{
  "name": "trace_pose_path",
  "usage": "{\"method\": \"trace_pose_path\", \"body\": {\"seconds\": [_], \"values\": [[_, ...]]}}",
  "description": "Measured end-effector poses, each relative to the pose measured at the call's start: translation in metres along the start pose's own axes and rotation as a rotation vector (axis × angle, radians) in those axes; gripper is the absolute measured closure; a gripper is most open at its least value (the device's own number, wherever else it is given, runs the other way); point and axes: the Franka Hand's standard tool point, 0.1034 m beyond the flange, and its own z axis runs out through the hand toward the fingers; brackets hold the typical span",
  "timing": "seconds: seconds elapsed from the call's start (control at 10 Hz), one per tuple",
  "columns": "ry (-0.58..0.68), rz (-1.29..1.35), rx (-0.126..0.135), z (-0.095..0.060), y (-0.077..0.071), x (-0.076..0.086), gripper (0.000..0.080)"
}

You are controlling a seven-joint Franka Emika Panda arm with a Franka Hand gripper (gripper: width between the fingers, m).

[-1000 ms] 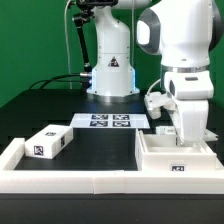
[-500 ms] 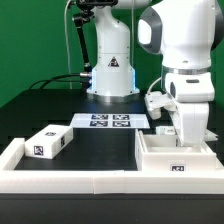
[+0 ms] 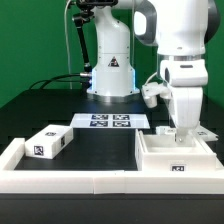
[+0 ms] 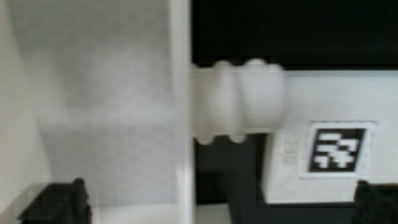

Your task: Assemble cabinet

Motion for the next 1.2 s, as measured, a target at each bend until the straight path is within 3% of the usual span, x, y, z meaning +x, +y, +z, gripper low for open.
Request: {"method": "trace_pose_path", "body": {"seconds": [0.2, 0.4, 0.7, 1.0, 1.2], "values": [[-0.006, 0.005, -0.020, -0.023, -0.018, 0.002, 0.0007], [-0.008, 0.011, -0.049, -0.041, -0.047, 0.004, 0.0001], [0.007, -0.047, -0.037, -0.031, -0.074, 0.032, 0.0002], [0.005, -0.037, -0.032, -0.030, -0.073, 0.028, 0.0002], [0.015, -0.118, -0.032, -0.021, -0.080, 0.035, 0.0002]]}}
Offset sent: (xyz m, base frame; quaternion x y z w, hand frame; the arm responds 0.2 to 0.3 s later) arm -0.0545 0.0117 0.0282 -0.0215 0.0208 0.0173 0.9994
